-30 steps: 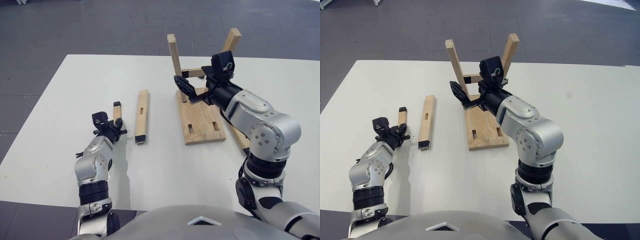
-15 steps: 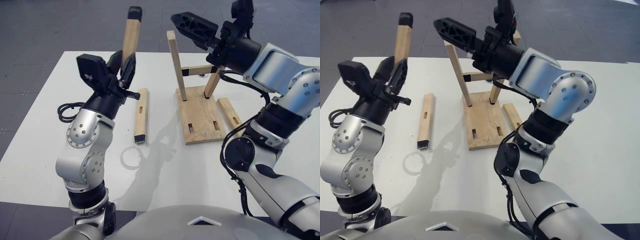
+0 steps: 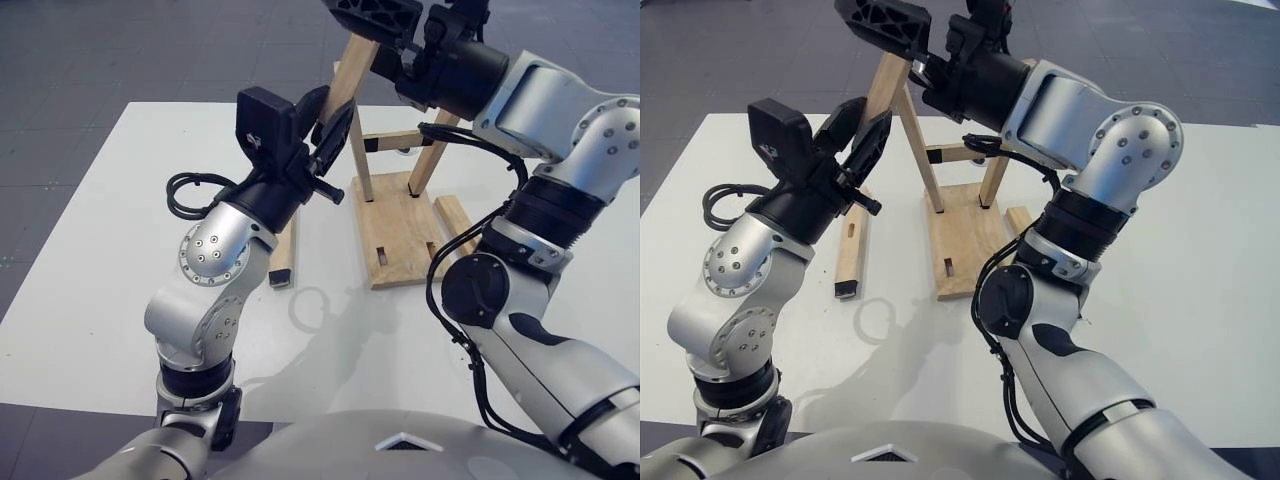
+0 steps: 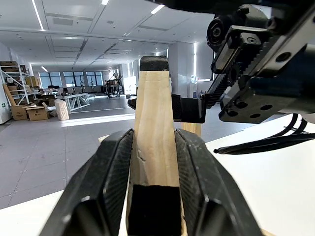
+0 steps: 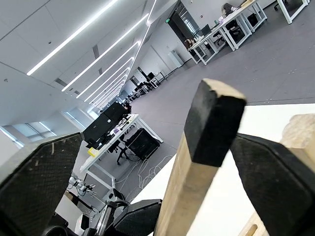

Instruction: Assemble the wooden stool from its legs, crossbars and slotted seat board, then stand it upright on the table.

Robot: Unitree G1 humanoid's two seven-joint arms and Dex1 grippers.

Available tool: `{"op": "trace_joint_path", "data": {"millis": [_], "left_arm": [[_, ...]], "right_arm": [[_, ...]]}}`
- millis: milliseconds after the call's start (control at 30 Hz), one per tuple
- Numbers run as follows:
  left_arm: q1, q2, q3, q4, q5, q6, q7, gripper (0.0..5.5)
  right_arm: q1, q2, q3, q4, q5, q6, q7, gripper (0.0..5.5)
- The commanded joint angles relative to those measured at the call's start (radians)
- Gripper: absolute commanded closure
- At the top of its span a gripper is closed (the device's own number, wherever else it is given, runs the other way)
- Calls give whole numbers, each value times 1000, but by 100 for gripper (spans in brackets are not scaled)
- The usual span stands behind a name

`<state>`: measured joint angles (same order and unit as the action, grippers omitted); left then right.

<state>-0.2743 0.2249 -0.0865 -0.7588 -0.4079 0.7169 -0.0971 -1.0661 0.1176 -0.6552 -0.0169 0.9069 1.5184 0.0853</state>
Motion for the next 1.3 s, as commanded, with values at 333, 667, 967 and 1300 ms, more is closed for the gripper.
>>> {"op": "trace_joint_path", "data": {"millis": [333,667,967,1300], "left_arm": [[11,-3,34,34,-5,2,-12,419],[43,-8,6,34,-8,-1,-23,419],[23,-28,46,32,-64,25,-21,382],[-49,-61,157,14,-212,116,33,286]], "right_arm": [[15,7,-29,64,97,-6,-49,271],[24,8,-32,80,168,-49,-120,468],[53,-28,12,79,189,-65,-133,507],[174,-266,174,-83,86,-178,-46,509]]}}
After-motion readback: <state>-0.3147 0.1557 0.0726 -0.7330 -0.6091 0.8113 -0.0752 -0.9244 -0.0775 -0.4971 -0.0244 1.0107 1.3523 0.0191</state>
